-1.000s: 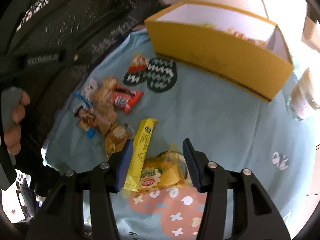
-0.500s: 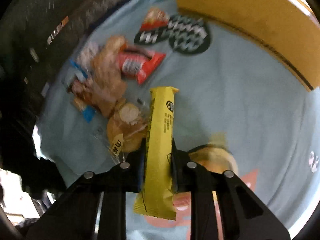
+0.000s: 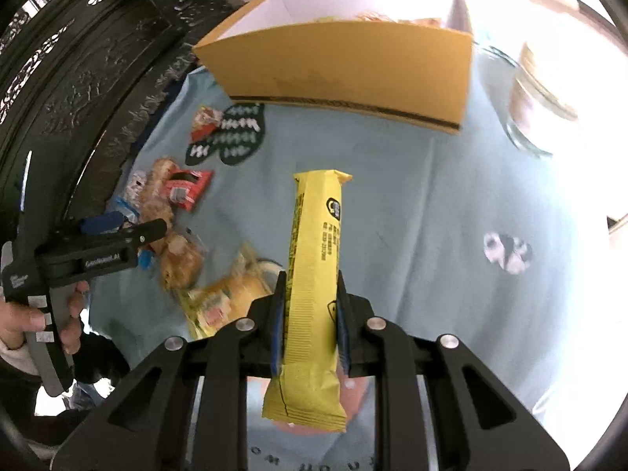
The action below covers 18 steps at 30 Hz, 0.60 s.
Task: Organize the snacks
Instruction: 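Grasp the yellow snack bar with the right tool while the left tool grasps the yellow chip bag, then carry both snacks into the yellow box and open both tools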
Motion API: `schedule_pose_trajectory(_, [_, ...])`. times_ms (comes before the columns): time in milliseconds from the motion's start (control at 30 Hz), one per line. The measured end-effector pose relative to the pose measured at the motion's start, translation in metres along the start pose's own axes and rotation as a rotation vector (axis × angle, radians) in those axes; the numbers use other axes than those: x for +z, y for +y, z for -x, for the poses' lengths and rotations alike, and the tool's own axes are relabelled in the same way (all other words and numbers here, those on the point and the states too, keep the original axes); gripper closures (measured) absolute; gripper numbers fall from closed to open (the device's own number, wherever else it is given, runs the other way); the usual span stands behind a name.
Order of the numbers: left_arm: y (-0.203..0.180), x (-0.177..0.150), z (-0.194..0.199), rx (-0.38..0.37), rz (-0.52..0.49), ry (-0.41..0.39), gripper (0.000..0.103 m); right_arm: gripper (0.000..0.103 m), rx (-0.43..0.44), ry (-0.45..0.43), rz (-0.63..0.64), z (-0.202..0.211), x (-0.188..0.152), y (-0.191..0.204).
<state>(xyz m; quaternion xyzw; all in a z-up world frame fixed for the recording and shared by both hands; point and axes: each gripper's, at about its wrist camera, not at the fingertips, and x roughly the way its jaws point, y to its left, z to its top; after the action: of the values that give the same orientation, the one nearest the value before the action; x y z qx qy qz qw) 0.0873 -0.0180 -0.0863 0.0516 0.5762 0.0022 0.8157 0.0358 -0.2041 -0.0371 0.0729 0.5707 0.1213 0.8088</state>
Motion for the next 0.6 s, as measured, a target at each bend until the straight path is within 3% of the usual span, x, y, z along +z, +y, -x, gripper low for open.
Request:
schedule_pose_trajectory(233, [-0.085,-0.029,0.008,-0.114,-0.335,-0.038,0.015,0.081,-0.002,-0.014,-0.044,0.011,-0.010,-0.024])
schedule_pose_trajectory(333, [-0.108,-0.042,-0.002,-0.120,-0.427,-0.030,0.017,0.081,-0.004,-0.024,-0.057,0.015,-0.011,-0.030])
schedule_pose_trajectory(400, [-0.117,-0.048,-0.019,-0.118,-0.459,0.008,0.052,0.081,-0.007,-0.027,-0.066,0.017,-0.013,-0.033])
schedule_pose_trajectory(433, [-0.118,-0.049,-0.031,-0.118,-0.461,0.040,0.052,0.081,-0.007,-0.028,-0.066,0.019,-0.013,-0.035])
schedule_pose_trajectory(467, [-0.114,-0.049,-0.033,-0.141,-0.438,0.009,0.058,0.081,-0.008,-0.030,-0.067,0.020,-0.014,-0.035])
schedule_pose_trajectory(600, [-0.103,-0.040,-0.029,-0.190,-0.389,0.040,0.068,0.081,-0.003,-0.042,-0.066,0.025,-0.013,-0.033])
